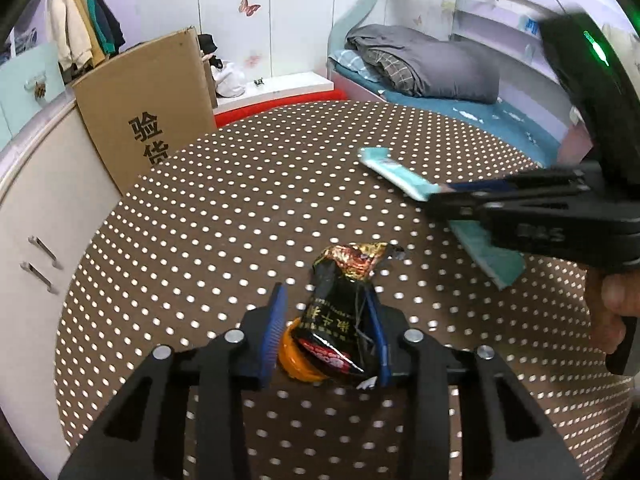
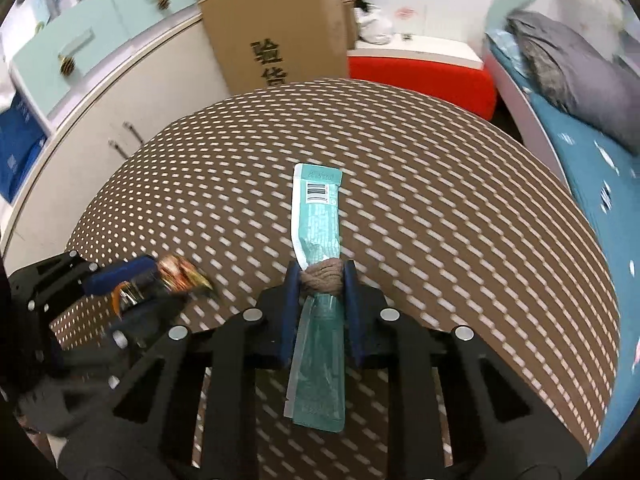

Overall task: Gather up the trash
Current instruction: 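Carry the wrapper and toothpaste tube to the bin and open both tools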

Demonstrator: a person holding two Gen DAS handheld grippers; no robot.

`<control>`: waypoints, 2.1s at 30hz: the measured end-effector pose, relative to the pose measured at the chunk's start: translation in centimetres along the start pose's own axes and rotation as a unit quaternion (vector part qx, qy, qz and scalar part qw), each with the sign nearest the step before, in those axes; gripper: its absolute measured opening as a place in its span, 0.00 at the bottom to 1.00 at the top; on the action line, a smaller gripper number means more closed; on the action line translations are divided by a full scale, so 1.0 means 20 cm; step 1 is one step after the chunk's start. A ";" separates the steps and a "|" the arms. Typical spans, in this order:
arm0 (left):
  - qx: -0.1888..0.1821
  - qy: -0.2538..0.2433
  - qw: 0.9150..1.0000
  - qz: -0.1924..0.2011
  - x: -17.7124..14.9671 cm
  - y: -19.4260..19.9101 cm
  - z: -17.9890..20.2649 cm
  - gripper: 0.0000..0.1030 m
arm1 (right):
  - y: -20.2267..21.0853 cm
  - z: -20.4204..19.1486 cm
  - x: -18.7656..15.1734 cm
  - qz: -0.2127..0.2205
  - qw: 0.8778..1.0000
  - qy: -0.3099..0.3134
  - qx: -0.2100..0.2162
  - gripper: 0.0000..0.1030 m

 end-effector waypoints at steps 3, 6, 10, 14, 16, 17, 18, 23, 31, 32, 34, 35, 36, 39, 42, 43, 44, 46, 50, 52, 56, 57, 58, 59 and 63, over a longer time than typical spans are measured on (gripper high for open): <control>-0.013 0.023 1.000 0.007 -0.02 0.02 0.04 0.32 | 0.10 0.14 -0.04 0.011 1.000 -0.027 0.000 0.21; -0.019 0.042 0.999 0.011 -0.03 0.04 0.09 0.29 | 0.21 0.26 -0.08 0.024 0.998 -0.051 0.002 0.21; -0.030 0.057 0.998 0.021 -0.03 0.09 0.19 0.26 | 0.33 0.39 -0.13 0.040 0.996 -0.075 0.003 0.21; -0.039 0.062 0.997 0.025 -0.01 0.12 0.28 0.26 | 0.45 0.51 -0.18 0.057 0.993 -0.100 0.006 0.21; -0.042 0.063 0.997 0.028 0.00 0.14 0.34 0.26 | 0.50 0.56 -0.19 0.067 0.992 -0.109 0.007 0.21; -0.043 0.063 0.997 0.030 0.01 0.15 0.35 0.26 | 0.52 0.58 -0.20 0.070 0.991 -0.112 0.008 0.21; -0.044 0.062 0.997 0.032 0.03 0.16 0.37 0.26 | 0.56 0.61 -0.20 0.076 0.990 -0.118 0.010 0.21; -0.053 0.052 0.996 0.055 0.12 0.23 0.49 0.25 | 0.72 0.76 -0.23 0.108 0.984 -0.144 0.015 0.21; -0.081 0.032 0.992 0.086 0.32 0.30 0.71 0.25 | 0.92 0.95 -0.28 0.144 0.975 -0.171 0.015 0.21; -0.086 0.029 0.992 0.089 0.34 0.31 0.75 0.25 | 0.93 0.97 -0.29 0.147 0.973 -0.175 0.016 0.21; -0.093 0.022 0.991 0.092 0.38 0.31 0.81 0.25 | 0.98 1.03 -0.31 0.156 0.970 -0.184 0.012 0.21; -0.099 0.017 0.991 0.094 0.41 0.31 0.86 0.25 | 1.01 1.06 -0.32 0.161 0.969 -0.189 0.011 0.21; -0.104 0.013 0.990 0.095 0.43 0.31 0.90 0.25 | 1.03 1.09 -0.32 0.166 0.967 -0.194 0.009 0.21; -0.123 -0.003 0.987 0.099 0.50 0.30 1.03 0.25 | 1.10 1.19 -0.35 0.181 0.961 -0.210 -0.002 0.21; -0.144 -0.019 0.984 0.099 0.58 0.28 1.19 0.25 | 1.16 1.29 -0.38 0.194 0.954 -0.227 -0.015 0.21; -0.151 -0.022 0.983 0.098 0.61 0.27 1.23 0.25 | 1.18 1.33 -0.39 0.197 0.952 -0.233 -0.020 0.21; -0.159 -0.027 0.982 0.098 0.63 0.26 1.30 0.25 | 1.19 1.36 -0.40 0.199 0.951 -0.236 -0.024 0.21; -0.169 -0.034 0.980 0.095 0.67 0.24 1.39 0.25 | 1.21 1.43 -0.42 0.202 0.947 -0.246 -0.035 0.21; -0.192 -0.051 0.978 0.068 0.75 0.12 1.62 0.25 | 1.18 1.55 -0.45 0.197 0.942 -0.266 -0.051 0.21; -0.193 -0.058 0.978 0.053 0.76 0.06 1.70 0.25 | 1.14 1.63 -0.46 0.187 0.941 -0.276 -0.057 0.21; -0.190 -0.079 0.979 0.010 0.78 -0.13 1.87 0.26 | 0.97 1.76 -0.50 0.154 0.936 -0.312 -0.059 0.21; -0.189 -0.083 0.978 0.003 0.77 -0.16 1.89 0.26 | 0.93 1.78 -0.51 0.145 0.935 -0.320 -0.058 0.21; -0.187 -0.089 0.978 -0.009 0.77 -0.22 1.93 0.26 | 0.89 1.80 -0.52 0.139 0.934 -0.325 -0.055 0.21; -0.186 -0.093 0.978 -0.024 0.76 -0.28 1.96 0.26 | 0.83 1.83 -0.53 0.127 0.932 -0.335 -0.050 0.21; -0.179 -0.109 0.974 -0.082 0.73 -0.50 2.03 0.31 | 0.63 1.94 -0.58 0.085 0.924 -0.372 -0.040 0.23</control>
Point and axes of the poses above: each gripper's, at about its wrist camera, not at the fingertips, and y roughly against the way its jaws point, z to its right, x to its top, the point moved 2 cm from there along -y, roughly the way its jaws point, and after that the axes turned 8 degrees about -y, right-handed, at the moved point
